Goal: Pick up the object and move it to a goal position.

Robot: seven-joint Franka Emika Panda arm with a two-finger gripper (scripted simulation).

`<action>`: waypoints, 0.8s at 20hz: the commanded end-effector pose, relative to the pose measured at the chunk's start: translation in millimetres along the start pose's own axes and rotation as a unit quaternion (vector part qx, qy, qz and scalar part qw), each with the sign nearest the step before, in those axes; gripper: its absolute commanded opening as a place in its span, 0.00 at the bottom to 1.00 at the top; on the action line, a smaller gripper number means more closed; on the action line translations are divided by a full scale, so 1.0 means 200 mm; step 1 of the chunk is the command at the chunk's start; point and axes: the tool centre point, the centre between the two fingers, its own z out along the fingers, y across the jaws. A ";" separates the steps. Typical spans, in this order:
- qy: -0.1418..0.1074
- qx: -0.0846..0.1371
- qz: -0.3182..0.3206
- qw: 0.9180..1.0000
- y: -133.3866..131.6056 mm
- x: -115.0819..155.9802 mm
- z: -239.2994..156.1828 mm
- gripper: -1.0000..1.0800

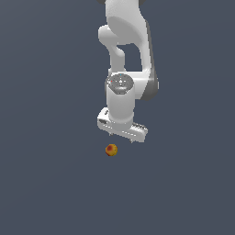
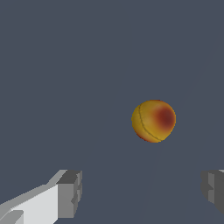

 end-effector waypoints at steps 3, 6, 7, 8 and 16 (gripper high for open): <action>-0.001 -0.006 0.072 0.997 0.07 0.07 0.09 0.96; -0.001 -0.009 0.110 0.994 0.11 0.11 0.13 0.96; 0.000 -0.011 0.121 0.993 0.12 0.12 0.14 0.96; 0.000 -0.012 0.131 0.991 0.13 0.13 0.16 0.96; 0.001 -0.017 0.178 0.984 0.18 0.17 0.21 0.96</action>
